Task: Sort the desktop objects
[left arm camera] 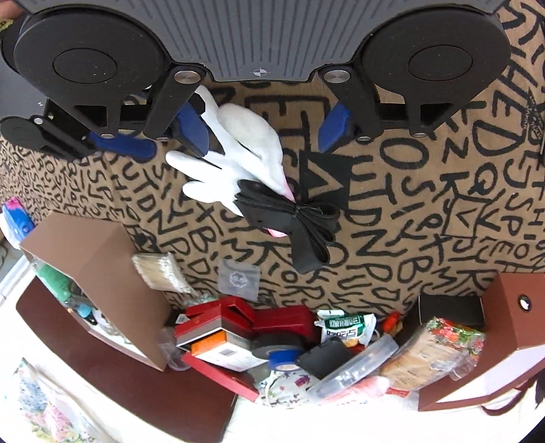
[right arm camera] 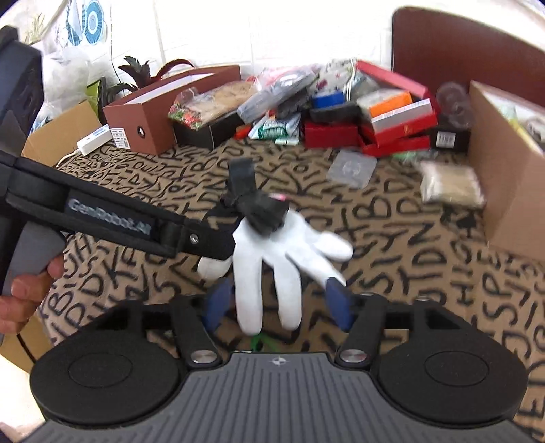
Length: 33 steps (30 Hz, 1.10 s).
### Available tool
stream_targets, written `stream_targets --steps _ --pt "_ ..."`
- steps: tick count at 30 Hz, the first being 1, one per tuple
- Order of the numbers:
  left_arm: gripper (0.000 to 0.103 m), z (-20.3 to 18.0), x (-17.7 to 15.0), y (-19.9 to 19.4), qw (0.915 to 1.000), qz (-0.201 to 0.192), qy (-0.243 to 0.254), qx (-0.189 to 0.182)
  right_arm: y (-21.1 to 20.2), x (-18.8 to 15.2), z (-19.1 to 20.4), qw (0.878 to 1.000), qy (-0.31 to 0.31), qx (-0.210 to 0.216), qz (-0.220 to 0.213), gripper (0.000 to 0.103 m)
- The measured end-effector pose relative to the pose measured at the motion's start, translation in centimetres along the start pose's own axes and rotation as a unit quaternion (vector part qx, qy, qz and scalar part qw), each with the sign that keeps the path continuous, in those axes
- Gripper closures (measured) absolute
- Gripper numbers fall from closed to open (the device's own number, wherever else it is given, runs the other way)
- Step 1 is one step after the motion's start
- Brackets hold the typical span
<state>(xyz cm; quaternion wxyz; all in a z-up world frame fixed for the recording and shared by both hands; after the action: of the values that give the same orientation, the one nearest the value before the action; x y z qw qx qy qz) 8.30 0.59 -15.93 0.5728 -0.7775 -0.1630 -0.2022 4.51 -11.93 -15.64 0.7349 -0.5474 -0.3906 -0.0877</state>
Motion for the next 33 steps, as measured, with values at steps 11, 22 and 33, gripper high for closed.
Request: stream_targets --steps 11,22,33 --pt "0.031 0.1 0.5 4.3 0.9991 0.040 0.001 -0.013 4.8 1.0 -0.2 0.999 -0.005 0.012 0.032 0.029" --pt "0.088 -1.5 2.0 2.6 0.9987 0.033 0.022 -0.033 4.1 2.0 0.9 0.998 0.021 0.048 0.032 0.090" --pt "0.091 -5.0 5.7 -3.9 0.9961 -0.046 0.048 -0.057 -2.4 6.2 0.5 0.997 0.017 0.047 -0.066 0.092"
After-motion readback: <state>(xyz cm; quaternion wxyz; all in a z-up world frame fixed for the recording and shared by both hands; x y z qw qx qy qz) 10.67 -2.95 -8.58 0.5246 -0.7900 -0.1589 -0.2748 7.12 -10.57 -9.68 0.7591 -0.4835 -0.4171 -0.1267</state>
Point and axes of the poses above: each gripper's, at about its wrist camera, not at the fingertips, and y roughly the way its jaws point, z to its left, x to its top, the point moved 10 cm from there along y, roughly the way its jaws point, and after that the axes turned 6 degrees about z, right-handed, at the moved point
